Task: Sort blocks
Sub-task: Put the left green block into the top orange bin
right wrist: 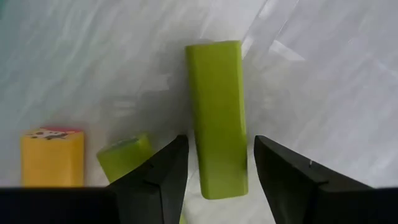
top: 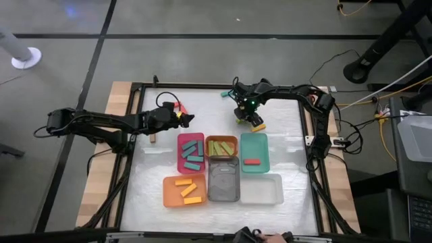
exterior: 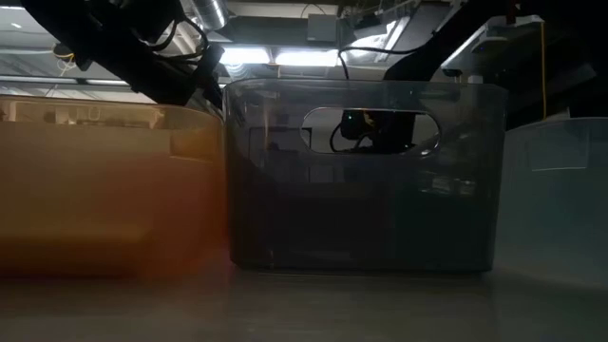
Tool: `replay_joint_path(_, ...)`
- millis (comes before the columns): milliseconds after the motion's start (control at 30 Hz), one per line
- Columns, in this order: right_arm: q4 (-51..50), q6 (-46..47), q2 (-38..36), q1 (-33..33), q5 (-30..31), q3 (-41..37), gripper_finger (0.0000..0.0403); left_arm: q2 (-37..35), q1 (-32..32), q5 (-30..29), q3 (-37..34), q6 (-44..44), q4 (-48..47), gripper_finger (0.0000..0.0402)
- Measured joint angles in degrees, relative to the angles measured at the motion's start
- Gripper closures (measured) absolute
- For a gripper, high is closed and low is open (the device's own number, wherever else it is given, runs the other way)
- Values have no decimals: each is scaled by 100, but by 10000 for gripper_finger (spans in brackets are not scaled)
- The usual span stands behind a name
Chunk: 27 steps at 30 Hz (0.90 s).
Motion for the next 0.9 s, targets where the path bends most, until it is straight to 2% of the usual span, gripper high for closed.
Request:
replay_joint_path(133,20,330,47,-4,-24,-20,232,0,0,67,0,0,5,192)
replay_joint_path(367,20,840,48,-6,-22,-20,305,0,0,71,0,-2,6,192)
replay_joint_path(600,-352,1360,85,57,-124,382,304,0,0,71,0,-2,5,192)
replay_joint_path(767,-779,1562,85,117,-300,971,283,0,0,71,0,-2,4,192)
replay_joint_path(900,-1086,1581,79,283,-504,1420,293,0,0,71,0,15,4,192)
